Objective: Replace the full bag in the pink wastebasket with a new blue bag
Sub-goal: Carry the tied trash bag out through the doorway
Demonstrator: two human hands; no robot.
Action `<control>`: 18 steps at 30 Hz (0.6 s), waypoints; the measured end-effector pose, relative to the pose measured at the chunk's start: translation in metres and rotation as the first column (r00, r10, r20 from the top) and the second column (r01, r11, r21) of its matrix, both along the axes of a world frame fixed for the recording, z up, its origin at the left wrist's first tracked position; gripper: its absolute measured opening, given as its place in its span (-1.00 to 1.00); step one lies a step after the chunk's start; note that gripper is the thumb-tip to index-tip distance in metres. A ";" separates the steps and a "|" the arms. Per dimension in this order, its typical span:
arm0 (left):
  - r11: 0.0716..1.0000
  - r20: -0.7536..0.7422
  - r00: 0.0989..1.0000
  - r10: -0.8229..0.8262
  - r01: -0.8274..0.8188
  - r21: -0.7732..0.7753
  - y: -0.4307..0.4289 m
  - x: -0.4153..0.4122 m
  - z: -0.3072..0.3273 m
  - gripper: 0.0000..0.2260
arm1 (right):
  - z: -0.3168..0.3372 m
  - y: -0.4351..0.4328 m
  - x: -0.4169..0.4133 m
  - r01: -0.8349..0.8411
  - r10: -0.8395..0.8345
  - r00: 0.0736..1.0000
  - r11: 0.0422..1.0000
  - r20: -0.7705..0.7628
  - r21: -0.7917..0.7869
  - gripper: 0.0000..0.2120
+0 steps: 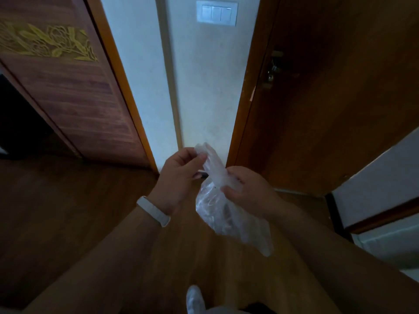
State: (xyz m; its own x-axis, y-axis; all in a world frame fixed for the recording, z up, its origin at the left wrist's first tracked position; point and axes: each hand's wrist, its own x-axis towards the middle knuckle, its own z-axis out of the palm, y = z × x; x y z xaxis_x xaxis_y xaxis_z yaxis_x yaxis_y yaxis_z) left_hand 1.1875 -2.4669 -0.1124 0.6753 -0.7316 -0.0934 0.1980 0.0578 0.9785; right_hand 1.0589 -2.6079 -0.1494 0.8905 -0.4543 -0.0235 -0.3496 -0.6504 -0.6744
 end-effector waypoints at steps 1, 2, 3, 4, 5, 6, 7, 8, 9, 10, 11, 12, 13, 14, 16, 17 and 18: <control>1.000 -0.004 1.000 -0.004 0.004 -0.006 -0.006 0.012 0.002 -0.81 | 0.001 -0.003 0.011 0.005 -0.005 1.000 1.000 0.005 0.005 -0.60; 1.000 -0.005 1.000 -0.005 0.005 -0.007 -0.011 0.023 0.002 -0.80 | 0.002 -0.007 0.022 0.006 -0.006 1.000 1.000 0.003 0.003 -0.60; 1.000 0.002 1.000 -0.010 0.010 -0.007 -0.016 0.033 0.001 -0.81 | 0.002 -0.011 0.033 0.006 -0.006 1.000 1.000 -0.002 -0.002 -0.59; 1.000 0.015 1.000 -0.016 0.016 -0.005 -0.021 0.043 0.000 -0.84 | 0.002 -0.016 0.043 0.009 -0.009 1.000 1.000 -0.007 -0.006 -0.58; 1.000 0.024 0.999 -0.022 0.022 -0.001 -0.026 0.053 -0.002 -0.87 | 0.000 -0.021 0.053 0.012 -0.012 1.000 1.000 -0.008 -0.007 -0.58; 1.000 0.029 0.999 -0.025 0.024 0.002 -0.031 0.062 -0.003 -0.89 | -0.002 -0.027 0.061 0.013 -0.013 1.000 1.000 -0.006 -0.002 -0.57; 1.000 0.026 0.999 -0.021 0.021 0.005 -0.036 0.071 -0.006 -0.90 | -0.006 -0.032 0.069 0.011 -0.010 1.000 1.000 -0.003 0.005 -0.56; 1.000 0.012 1.000 -0.016 0.016 0.007 -0.042 0.080 -0.009 -0.90 | -0.010 -0.039 0.078 0.003 -0.003 1.000 1.000 -0.002 0.015 -0.56; 1.000 -0.007 1.000 -0.012 0.012 0.009 -0.049 0.088 -0.012 -0.90 | -0.015 -0.045 0.086 -0.006 0.006 1.000 1.000 -0.001 0.023 -0.56; 1.000 -0.021 1.000 -0.014 0.014 0.010 -0.056 0.096 -0.015 -0.90 | -0.020 -0.053 0.095 -0.017 0.017 1.000 0.999 -0.001 0.029 -0.57; 1.000 -0.030 0.999 -0.018 0.018 0.016 -0.064 0.104 -0.019 -0.90 | -0.026 -0.062 0.104 -0.027 0.027 1.000 0.999 -0.004 0.035 -0.58; 0.999 -0.037 0.999 -0.020 0.021 0.026 -0.072 0.111 -0.024 -0.90 | -0.033 -0.071 0.114 -0.036 0.036 0.999 0.999 -0.009 0.040 -0.58; 0.999 -0.043 0.999 -0.019 0.020 0.039 -0.080 0.120 -0.029 -0.90 | -0.041 -0.081 0.124 -0.046 0.047 0.999 0.998 -0.016 0.045 -0.59; 0.998 -0.046 0.999 -0.013 0.015 0.056 -0.090 0.129 -0.035 -0.90 | -0.049 -0.091 0.135 -0.057 0.058 0.998 0.997 -0.021 0.053 -0.59; 0.996 -0.058 0.998 0.007 -0.002 0.090 -0.111 0.148 -0.045 -0.87 | -0.065 -0.114 0.155 -0.080 0.083 0.996 0.994 -0.025 0.076 -0.59; 0.994 -0.062 0.998 0.018 -0.011 0.109 -0.123 0.157 -0.049 -0.86 | -0.073 -0.127 0.165 -0.099 0.102 0.995 0.992 -0.025 0.083 -0.59; 0.992 -0.059 0.998 0.028 -0.020 0.127 -0.134 0.166 -0.052 -0.86 | -0.079 -0.140 0.176 -0.124 0.126 0.992 0.989 -0.025 0.086 -0.59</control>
